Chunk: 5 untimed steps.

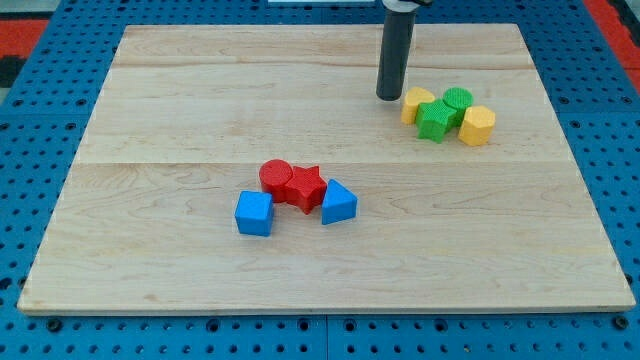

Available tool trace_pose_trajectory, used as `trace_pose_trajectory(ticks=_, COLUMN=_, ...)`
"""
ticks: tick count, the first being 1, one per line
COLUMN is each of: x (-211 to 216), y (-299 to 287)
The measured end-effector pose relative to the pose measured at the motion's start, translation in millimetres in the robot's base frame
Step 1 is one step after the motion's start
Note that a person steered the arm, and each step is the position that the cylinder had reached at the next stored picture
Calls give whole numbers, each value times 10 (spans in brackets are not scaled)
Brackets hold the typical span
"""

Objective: Move the yellow hexagon into the green star and green circle

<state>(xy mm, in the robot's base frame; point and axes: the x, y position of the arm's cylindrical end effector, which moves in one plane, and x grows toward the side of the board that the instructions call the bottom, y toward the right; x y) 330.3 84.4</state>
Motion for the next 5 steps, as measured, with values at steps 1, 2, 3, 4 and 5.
trace_pose_trajectory(ticks=1, x=0, y=0)
trace_pose_trajectory(ticks=2, x=-151, y=-75)
trace_pose_trajectory(ticks=3, x=-419, y=192)
trace_pose_trajectory(ticks=4, x=-556, y=277)
trace_pose_trajectory(ticks=5, x=-555, y=1063)
